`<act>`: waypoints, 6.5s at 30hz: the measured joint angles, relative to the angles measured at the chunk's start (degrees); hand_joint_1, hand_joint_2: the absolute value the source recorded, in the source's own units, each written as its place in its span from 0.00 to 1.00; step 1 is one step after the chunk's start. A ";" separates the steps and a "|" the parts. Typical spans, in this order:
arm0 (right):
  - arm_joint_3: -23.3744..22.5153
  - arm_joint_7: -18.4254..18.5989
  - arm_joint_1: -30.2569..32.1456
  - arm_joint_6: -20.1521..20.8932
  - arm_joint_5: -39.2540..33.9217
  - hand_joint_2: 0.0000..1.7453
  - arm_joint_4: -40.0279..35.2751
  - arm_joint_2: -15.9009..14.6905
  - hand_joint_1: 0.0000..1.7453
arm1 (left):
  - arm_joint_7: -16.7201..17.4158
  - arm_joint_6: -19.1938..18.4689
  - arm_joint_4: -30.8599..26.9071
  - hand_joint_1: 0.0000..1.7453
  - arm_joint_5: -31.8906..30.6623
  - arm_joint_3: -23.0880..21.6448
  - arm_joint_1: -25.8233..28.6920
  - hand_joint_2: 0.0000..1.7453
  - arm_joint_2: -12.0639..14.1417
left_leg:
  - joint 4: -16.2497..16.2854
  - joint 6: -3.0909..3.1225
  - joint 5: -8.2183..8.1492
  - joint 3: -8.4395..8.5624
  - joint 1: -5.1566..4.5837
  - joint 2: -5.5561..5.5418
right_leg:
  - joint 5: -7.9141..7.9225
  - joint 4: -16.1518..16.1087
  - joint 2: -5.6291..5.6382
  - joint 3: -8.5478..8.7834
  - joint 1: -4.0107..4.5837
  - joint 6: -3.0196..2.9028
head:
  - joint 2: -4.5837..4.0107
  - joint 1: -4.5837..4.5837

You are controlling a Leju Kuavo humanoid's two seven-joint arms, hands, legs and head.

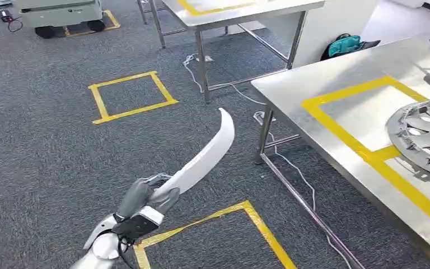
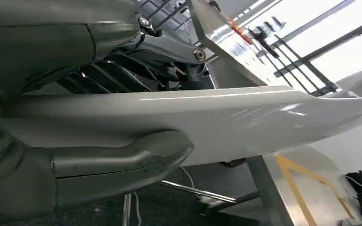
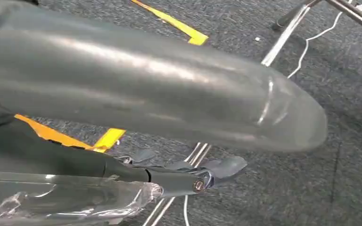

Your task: Take the parts from the cabinet and place them on the table.

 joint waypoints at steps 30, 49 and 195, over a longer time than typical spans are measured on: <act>-4.50 -0.90 -1.43 1.84 4.22 0.00 0.37 -0.02 0.00 | 0.26 -0.11 -0.09 1.00 -0.02 0.68 0.36 1.00 -0.07 | 2.60 -1.55 -1.56 -0.47 0.33 -0.53 | 0.20 -0.18 1.47 0.14 -0.26 0.06 | 0.00 -0.44; -6.71 -1.03 -2.46 3.00 7.46 0.00 0.59 -0.02 0.00 | 0.00 0.61 -0.09 1.00 -2.08 0.76 0.31 1.00 -0.13 | -2.03 0.59 -5.53 5.11 -1.06 3.63 | 2.47 0.54 -3.85 -3.42 1.12 0.81 | 0.00 -0.31; 5.55 -1.09 -3.03 -2.25 6.34 0.00 13.01 -7.87 0.00 | 18.69 6.10 11.74 1.00 -20.06 7.34 -17.92 1.00 1.53 | -2.52 1.92 -1.39 1.26 -0.27 -0.10 | -3.62 7.81 -1.05 -3.20 0.69 2.38 | 0.00 0.77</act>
